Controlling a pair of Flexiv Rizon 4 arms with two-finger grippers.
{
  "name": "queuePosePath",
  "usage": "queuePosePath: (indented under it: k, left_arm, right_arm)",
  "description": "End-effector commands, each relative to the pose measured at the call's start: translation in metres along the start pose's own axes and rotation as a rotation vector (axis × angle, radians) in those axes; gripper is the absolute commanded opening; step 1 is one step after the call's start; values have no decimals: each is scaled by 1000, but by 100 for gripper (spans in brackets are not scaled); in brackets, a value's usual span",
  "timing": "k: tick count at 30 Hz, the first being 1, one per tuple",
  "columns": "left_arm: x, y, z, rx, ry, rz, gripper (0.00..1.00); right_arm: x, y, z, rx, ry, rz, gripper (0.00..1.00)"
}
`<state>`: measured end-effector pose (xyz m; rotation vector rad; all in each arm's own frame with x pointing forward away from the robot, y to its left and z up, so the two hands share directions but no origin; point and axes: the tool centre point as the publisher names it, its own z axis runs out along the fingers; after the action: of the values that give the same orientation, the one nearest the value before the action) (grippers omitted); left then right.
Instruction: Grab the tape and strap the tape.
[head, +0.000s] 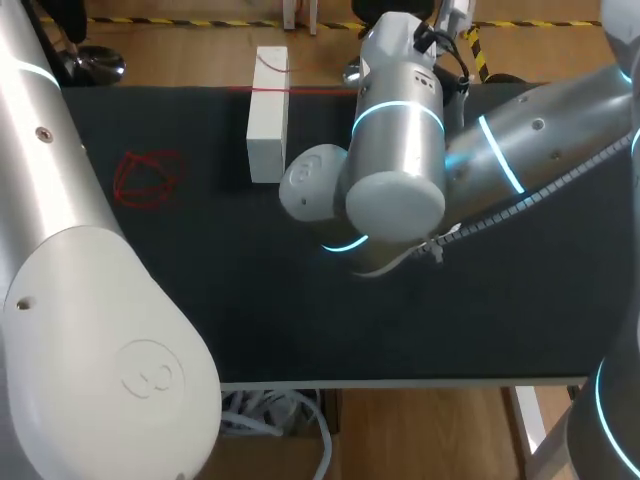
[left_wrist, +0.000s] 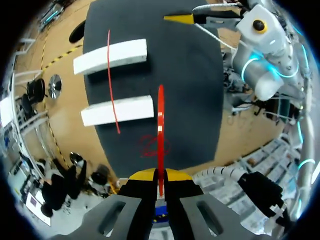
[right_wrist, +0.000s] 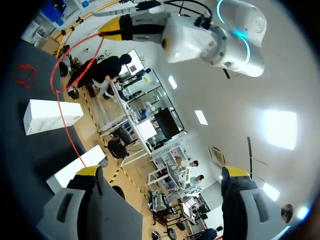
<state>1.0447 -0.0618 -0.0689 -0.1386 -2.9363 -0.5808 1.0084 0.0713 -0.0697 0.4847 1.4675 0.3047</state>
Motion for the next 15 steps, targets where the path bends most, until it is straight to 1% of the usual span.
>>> queuePosePath:
  k: [1,3,6,8,10,13,15]
  left_arm:
    - [0,27,27,43,33,-54,0]
    - [1,39,35,52,19,-78,0]
    - [2,53,49,71,-47,-103,0]
    - [3,62,59,95,-54,-149,0]
    - [4,70,66,102,-66,-171,0]
    - [6,80,78,121,-59,-197,0]
    - [7,84,81,117,-63,-207,0]
  right_arm:
    - [-3,0,0,1,8,-1,100]
    - [-3,0,0,1,8,-1,100]
    - [-3,0,0,1,8,-1,100]
    - [-3,0,0,1,8,-1,100]
    - [-3,0,0,1,8,-1,100]
    - [-3,0,0,1,8,-1,100]
    - [-3,0,0,1,8,-1,100]
